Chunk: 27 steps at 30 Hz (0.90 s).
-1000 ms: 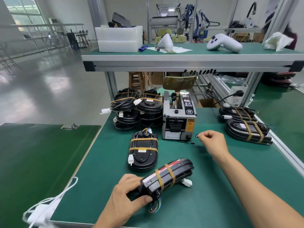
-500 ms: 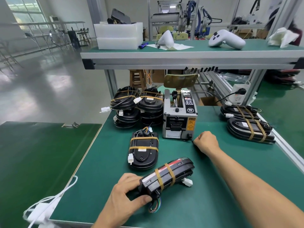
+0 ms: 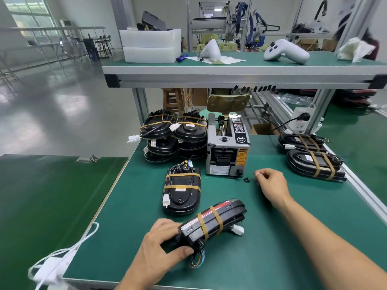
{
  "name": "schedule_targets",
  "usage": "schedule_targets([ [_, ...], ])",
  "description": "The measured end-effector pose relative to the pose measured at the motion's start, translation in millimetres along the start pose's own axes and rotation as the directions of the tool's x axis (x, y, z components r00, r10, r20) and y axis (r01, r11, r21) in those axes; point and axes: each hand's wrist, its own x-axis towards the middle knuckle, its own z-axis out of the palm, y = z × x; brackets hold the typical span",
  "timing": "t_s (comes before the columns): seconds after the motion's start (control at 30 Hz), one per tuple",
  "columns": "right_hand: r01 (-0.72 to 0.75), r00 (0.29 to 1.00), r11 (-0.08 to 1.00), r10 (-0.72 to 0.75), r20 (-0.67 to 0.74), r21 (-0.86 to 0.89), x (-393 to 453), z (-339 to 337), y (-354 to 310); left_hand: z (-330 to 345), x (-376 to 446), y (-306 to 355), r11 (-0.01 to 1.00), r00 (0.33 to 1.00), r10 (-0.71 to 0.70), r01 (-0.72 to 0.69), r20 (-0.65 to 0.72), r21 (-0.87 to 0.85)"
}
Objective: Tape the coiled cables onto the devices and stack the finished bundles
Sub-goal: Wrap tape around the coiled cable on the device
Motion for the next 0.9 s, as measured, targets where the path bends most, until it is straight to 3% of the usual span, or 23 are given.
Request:
schedule_targets([
  [0.17,0.059,0.994,0.992,-0.048,-0.099,0.111,-17,1,-23,0,0,1,1.0,1.0,-0.005,0.005,0.011,-0.008],
  [0.37,0.122,0.992,0.974,-0.112,-0.061,0.193,-32,21,-87,0,-1,1,1.0,1.0,-0.003,0.003,0.021,-0.017],
  [0.6,-0.219,0.965,0.88,0.26,-0.041,0.42,-23,48,-110,0,0,-1,1.0,1.0,0.002,-0.002,0.026,-0.002],
  [0.9,-0.377,0.876,0.652,0.481,0.026,0.658,-9,71,-117,1,1,-3,1.0,1.0,0.015,-0.016,0.016,0.017],
])
